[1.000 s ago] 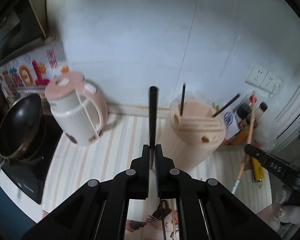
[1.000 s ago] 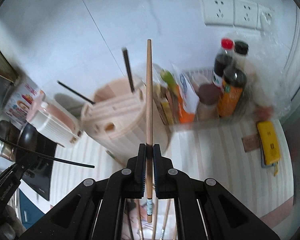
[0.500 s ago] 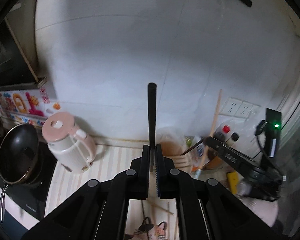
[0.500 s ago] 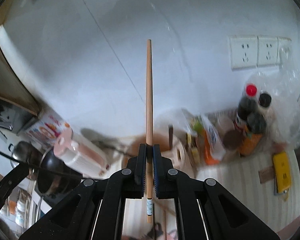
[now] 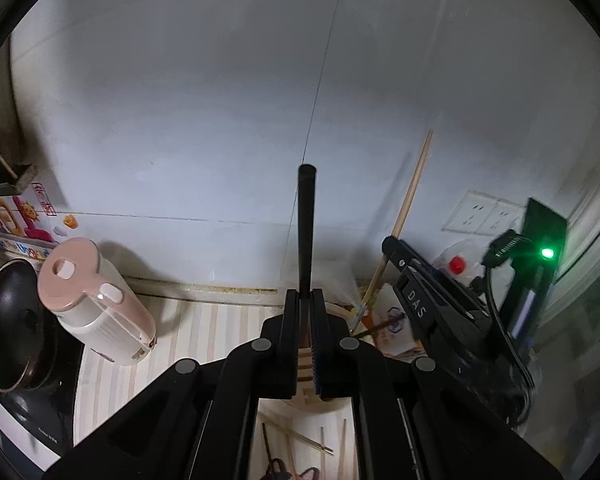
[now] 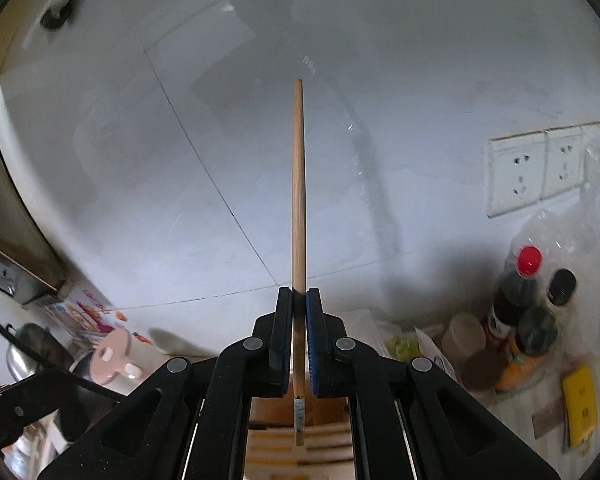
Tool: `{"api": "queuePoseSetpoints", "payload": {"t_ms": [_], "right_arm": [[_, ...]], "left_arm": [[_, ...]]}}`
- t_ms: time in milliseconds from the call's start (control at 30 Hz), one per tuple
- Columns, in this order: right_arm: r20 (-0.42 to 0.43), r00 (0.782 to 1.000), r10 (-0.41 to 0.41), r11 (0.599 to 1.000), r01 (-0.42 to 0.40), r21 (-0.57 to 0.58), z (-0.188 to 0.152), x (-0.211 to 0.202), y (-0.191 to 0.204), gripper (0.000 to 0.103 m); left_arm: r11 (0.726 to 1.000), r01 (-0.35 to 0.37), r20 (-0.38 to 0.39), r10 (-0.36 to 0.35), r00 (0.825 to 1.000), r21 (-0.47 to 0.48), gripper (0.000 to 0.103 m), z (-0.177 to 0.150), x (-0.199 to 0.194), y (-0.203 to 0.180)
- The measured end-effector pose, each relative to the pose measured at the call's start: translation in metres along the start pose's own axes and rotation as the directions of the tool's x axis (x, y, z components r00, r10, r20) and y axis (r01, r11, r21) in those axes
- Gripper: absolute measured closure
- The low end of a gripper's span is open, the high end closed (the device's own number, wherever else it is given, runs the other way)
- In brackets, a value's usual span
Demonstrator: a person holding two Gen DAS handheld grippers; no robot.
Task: Organize utensils
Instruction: 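Drop both chopsticks into the holder by opening both grippers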
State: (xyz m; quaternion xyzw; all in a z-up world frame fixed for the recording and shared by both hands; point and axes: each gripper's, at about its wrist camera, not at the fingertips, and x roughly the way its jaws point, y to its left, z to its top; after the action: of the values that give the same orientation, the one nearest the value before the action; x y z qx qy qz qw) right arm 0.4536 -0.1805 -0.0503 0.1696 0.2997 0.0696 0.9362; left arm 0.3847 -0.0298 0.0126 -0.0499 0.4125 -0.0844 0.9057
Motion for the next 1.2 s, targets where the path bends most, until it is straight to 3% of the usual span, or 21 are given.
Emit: {"api": "queuePoseSetpoints", "payload": {"t_ms": [233,400,500,567,633,767,833,967,1033,1200], "right_arm": [[0.0,1.0,-0.024,0.998,0.024,-0.059,-0.019,0.028,-0.006,0.096],[-0.064,0.998,-0.001,0.995,-0.006,-0.099,-0.024,0.036,-0.011,0.096],[-0.057,0.998,0.001,0.994,-0.007,-0.107,-0.022,0.025,-0.01,0.094],[-0.059,0.998,0.02,0.995,-0.026,-0.1,-0.019,0.014,-0.011,0.084],[-0.041,0.999,0.009,0.995,-0.012,-0.095,-0.016,0.001,-0.011,0.066],[-0.027,1.0,-0.015,0.998,0.013,-0.065,-0.013,-0.034,-0.016,0.053],[-0.035,0.998,-0.055,0.997,0.053,-0.057,-0.013,-0.05,-0.017,0.048],[-0.079,0.986,-0.149,0.988,0.146,-0.039,-0.031,-0.075,-0.028,0.029],[-0.101,0.983,-0.155,0.988,0.154,-0.022,-0.043,-0.086,-0.04,0.019],[-0.196,0.955,-0.222,0.975,0.221,-0.03,-0.089,-0.083,-0.059,0.015]], "left_arm": [[0.998,0.03,-0.082,-0.034,0.996,-0.05,0.1,-0.007,0.041,0.012],[0.995,0.068,-0.079,-0.074,0.994,-0.067,0.097,-0.007,0.035,0.011],[0.998,0.038,-0.079,-0.042,0.996,-0.05,0.094,-0.005,0.02,0.006],[0.999,0.019,-0.074,-0.022,0.997,-0.046,0.075,-0.001,0.013,0.004],[0.999,0.001,-0.043,-0.003,0.999,-0.051,0.03,-0.001,0.0,0.006],[0.997,-0.048,0.009,0.049,0.999,-0.054,0.023,-0.008,-0.02,0.016],[0.994,-0.099,0.032,0.101,0.994,-0.052,0.004,-0.018,-0.031,0.022],[0.985,-0.163,0.048,0.166,0.985,-0.063,0.0,-0.041,-0.036,0.033],[0.981,-0.187,0.032,0.189,0.982,-0.061,0.0,-0.056,-0.03,0.037],[0.973,-0.223,-0.101,0.217,0.971,-0.059,0.0,-0.1,0.005,0.051]]}}
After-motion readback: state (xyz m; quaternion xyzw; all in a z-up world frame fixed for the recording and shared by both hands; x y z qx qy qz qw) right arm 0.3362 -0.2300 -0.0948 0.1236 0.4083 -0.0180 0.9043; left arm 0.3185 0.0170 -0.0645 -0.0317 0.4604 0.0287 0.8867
